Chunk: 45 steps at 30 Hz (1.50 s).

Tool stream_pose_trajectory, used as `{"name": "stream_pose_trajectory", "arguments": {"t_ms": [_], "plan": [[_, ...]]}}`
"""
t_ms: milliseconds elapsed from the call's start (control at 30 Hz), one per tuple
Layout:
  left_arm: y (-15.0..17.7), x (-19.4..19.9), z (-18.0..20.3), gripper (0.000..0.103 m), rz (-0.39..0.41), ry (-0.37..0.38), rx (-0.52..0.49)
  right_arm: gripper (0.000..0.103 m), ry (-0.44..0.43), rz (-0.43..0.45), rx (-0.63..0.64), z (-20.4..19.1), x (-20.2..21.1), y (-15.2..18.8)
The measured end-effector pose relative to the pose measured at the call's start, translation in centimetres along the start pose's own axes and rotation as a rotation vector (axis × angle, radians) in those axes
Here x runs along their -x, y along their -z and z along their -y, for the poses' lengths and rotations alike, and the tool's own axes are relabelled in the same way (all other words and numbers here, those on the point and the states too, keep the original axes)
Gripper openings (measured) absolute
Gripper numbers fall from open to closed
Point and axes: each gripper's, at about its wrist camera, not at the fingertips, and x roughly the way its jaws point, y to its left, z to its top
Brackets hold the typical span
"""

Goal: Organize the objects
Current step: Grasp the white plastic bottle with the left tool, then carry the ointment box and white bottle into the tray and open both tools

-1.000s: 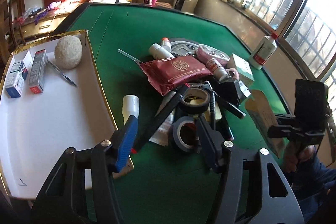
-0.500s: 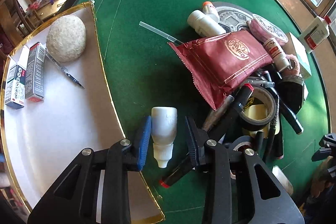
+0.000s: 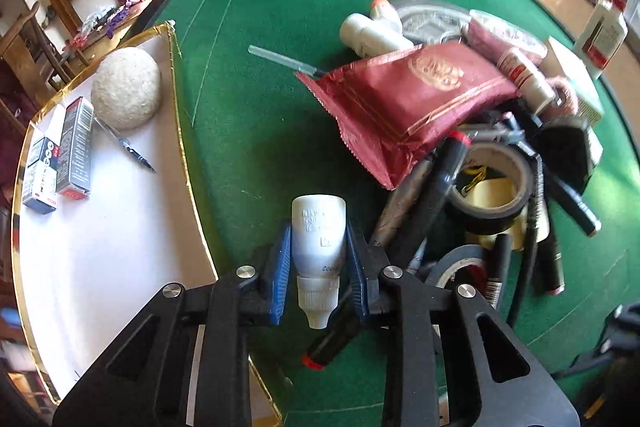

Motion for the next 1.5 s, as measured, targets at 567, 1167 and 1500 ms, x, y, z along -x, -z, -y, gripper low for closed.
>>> {"name": "stream_pose_trajectory", "arguments": {"t_ms": [567, 1167, 1500], "plan": [[2.8, 5.7, -3.6, 0.025, 0.151, 0.218, 0.145, 0.028, 0.271, -0.071, 0.067, -3.1, -3.3, 2.6], [7.3, 10.4, -12.9, 0.025, 0.287, 0.304, 0.335, 0.029, 0.055, 0.141, -0.152, -2.8, -1.1, -3.5], [8.1, 9.7, -16.7, 0.025, 0.280, 0.274, 0.408, 0.029, -0.013, 0.163, -0.197, -3.8, -5.5, -10.0]]}}
